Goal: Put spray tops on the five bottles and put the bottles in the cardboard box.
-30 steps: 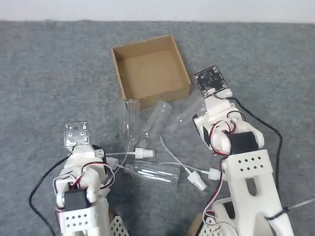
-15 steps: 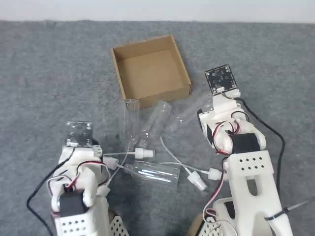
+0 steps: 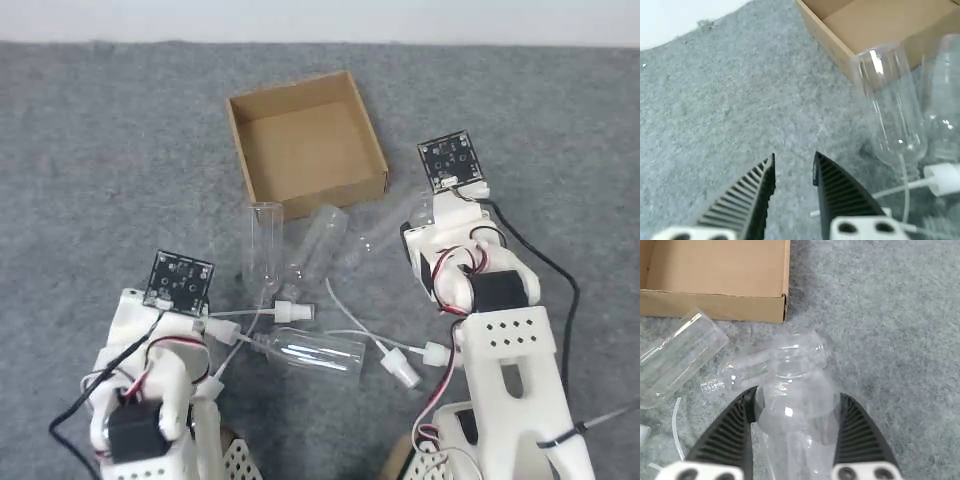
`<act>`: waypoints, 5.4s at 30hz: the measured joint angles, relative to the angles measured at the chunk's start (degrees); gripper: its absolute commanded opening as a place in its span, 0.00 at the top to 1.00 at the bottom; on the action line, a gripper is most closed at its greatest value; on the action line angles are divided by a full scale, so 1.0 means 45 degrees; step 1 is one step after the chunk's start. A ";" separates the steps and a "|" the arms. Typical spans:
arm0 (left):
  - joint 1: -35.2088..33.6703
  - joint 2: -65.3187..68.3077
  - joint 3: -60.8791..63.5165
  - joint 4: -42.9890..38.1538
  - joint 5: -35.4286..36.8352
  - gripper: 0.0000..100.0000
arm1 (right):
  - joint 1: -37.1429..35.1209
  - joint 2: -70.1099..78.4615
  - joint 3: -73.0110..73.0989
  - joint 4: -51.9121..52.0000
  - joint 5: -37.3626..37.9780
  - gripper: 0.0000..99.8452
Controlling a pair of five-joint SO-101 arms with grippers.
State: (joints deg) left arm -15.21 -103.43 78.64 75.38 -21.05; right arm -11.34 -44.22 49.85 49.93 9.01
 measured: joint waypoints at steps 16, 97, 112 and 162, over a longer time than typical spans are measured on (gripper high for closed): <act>0.0000 0.4513 -0.2755 0.0840 -0.0469 0.88 | 0.0000 0.0000 0.0000 0.0000 0.0000 0.97; 0.2168 1.5316 -0.4943 -0.1348 0.6212 0.88 | 0.0000 0.0000 0.0000 0.0000 0.0000 0.97; 0.2168 1.4652 -0.4943 0.0391 -0.1700 0.79 | 0.0000 0.0000 0.0000 0.0000 0.0000 0.97; -0.3165 1.5551 -0.3282 -0.4454 -0.4220 0.79 | 0.0000 0.0000 0.0000 0.0000 0.0156 0.97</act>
State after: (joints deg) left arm -29.45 -33.45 63.87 55.34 -40.04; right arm -11.34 -44.22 49.85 49.93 9.71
